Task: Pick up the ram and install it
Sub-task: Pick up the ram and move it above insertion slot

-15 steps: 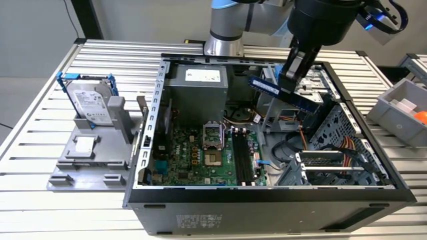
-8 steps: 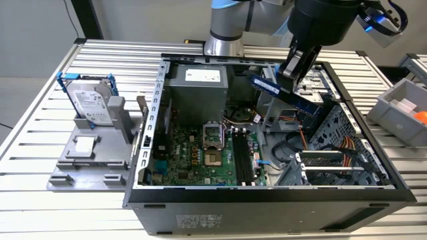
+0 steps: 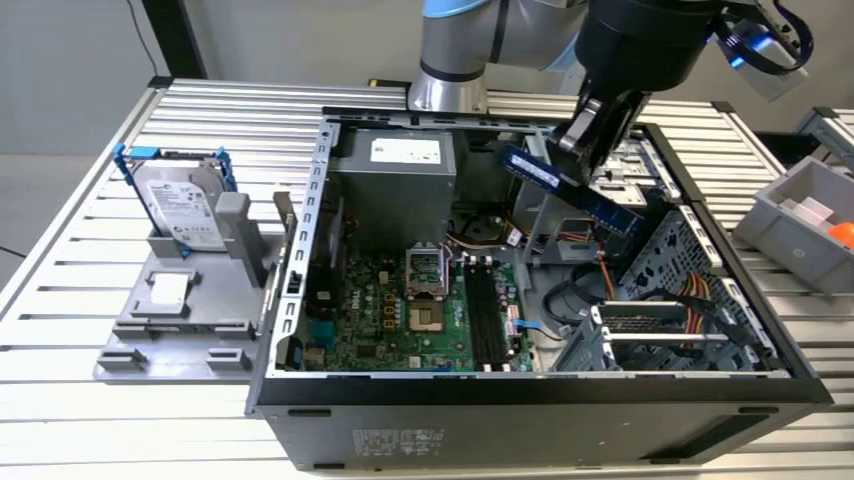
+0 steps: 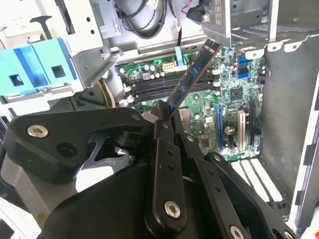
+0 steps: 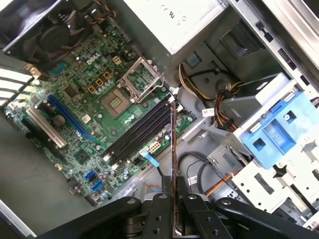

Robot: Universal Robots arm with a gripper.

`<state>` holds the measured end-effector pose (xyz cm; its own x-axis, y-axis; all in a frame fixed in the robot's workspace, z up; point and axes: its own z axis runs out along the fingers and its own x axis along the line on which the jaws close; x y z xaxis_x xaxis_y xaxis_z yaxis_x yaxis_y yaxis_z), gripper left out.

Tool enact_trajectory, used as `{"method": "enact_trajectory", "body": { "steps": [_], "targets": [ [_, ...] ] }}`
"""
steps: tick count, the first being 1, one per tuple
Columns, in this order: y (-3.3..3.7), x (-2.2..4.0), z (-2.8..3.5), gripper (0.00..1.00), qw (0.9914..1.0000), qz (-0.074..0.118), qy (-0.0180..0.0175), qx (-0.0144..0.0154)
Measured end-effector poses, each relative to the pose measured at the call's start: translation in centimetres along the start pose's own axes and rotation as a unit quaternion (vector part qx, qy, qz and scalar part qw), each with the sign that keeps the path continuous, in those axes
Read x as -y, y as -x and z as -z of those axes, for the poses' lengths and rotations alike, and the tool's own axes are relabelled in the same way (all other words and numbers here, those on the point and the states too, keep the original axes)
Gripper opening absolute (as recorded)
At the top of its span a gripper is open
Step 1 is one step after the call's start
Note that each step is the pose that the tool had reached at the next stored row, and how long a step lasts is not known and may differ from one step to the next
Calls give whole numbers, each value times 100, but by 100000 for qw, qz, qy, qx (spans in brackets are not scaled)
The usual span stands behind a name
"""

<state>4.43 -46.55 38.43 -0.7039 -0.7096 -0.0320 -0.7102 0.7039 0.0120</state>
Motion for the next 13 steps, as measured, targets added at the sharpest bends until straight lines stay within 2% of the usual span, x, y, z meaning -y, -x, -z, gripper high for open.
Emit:
{"method": "enact_trajectory", "body": {
  "steps": [6,13],
  "targets": [
    [0,0,0,0,99947,-3249,-105,37],
    [0,0,0,0,99753,-7015,-225,84]
  ]
}}
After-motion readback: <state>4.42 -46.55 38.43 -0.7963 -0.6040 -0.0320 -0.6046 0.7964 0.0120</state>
